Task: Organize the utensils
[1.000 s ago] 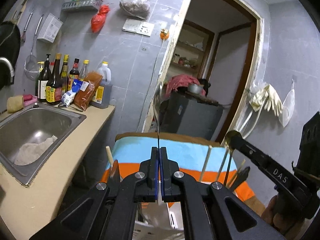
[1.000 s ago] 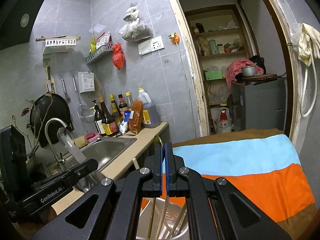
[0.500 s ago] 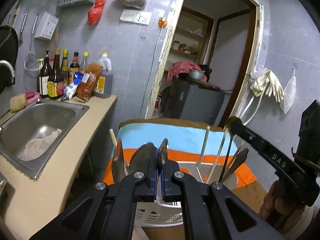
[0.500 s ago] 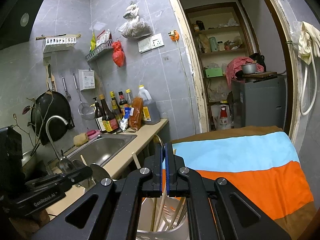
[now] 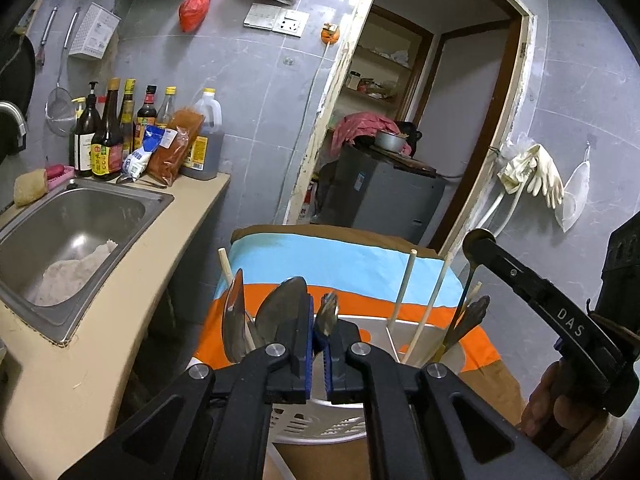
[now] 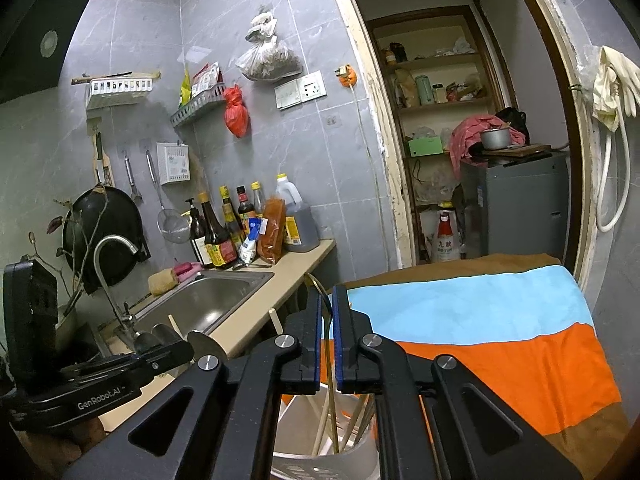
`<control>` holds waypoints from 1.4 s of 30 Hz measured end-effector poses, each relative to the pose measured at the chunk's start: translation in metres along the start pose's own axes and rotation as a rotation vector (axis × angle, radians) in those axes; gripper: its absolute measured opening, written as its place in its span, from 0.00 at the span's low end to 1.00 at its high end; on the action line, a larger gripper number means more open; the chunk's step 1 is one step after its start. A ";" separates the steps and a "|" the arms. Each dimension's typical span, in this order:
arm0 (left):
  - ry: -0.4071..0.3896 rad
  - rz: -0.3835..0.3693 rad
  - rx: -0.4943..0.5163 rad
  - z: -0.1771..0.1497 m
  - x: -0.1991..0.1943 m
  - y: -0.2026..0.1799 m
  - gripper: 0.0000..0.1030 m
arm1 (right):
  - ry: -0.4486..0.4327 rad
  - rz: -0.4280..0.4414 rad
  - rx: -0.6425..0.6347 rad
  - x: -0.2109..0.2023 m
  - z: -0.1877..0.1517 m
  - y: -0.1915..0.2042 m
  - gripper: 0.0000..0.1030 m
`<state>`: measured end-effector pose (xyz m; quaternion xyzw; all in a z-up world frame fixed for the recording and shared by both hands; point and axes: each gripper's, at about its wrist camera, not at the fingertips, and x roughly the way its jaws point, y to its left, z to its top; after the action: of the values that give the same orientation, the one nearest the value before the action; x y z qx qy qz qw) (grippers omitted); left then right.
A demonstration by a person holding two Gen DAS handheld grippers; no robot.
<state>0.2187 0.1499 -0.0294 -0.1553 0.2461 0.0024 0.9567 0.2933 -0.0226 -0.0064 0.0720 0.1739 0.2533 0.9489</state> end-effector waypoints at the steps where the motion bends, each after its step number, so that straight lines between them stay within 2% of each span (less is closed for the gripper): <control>1: 0.003 -0.004 -0.003 0.000 -0.001 -0.001 0.06 | -0.001 0.000 0.003 -0.003 -0.001 0.000 0.05; 3: 0.004 -0.013 -0.009 0.001 -0.001 -0.002 0.08 | -0.002 -0.001 0.010 -0.006 -0.001 0.000 0.08; 5: 0.000 -0.022 -0.014 0.002 -0.003 -0.003 0.11 | -0.006 0.000 0.020 -0.010 -0.001 -0.002 0.21; 7: -0.008 -0.023 -0.015 0.004 -0.006 -0.005 0.16 | -0.013 0.006 0.033 -0.012 0.002 -0.003 0.27; 11: -0.025 -0.025 -0.029 0.006 -0.014 -0.008 0.20 | -0.035 0.016 0.038 -0.023 0.006 -0.003 0.27; 15: -0.055 -0.017 -0.038 0.007 -0.026 -0.016 0.37 | -0.048 0.016 0.038 -0.037 0.010 -0.005 0.29; 17: -0.067 -0.015 -0.041 0.007 -0.033 -0.020 0.39 | -0.053 0.010 0.040 -0.047 0.012 -0.008 0.39; 18: -0.072 -0.012 -0.040 0.007 -0.036 -0.024 0.41 | -0.057 0.006 0.041 -0.054 0.012 -0.010 0.40; 23: -0.097 0.006 -0.045 0.003 -0.055 -0.041 0.62 | -0.067 -0.022 0.047 -0.086 0.015 -0.022 0.54; 25: -0.100 0.014 -0.050 0.001 -0.063 -0.048 0.75 | -0.068 -0.035 0.053 -0.099 0.015 -0.028 0.59; 30: -0.083 0.032 -0.057 -0.009 -0.082 -0.065 0.92 | -0.074 -0.068 0.056 -0.137 0.012 -0.042 0.74; 35: -0.068 0.067 -0.039 -0.025 -0.103 -0.081 0.99 | -0.067 -0.103 0.069 -0.174 0.004 -0.055 0.89; 42: -0.078 0.131 0.029 -0.054 -0.135 -0.105 0.99 | -0.052 -0.155 0.067 -0.220 -0.012 -0.067 0.98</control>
<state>0.0835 0.0439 0.0200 -0.1249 0.2183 0.0673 0.9655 0.1412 -0.1909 0.0321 0.0967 0.1626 0.1713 0.9669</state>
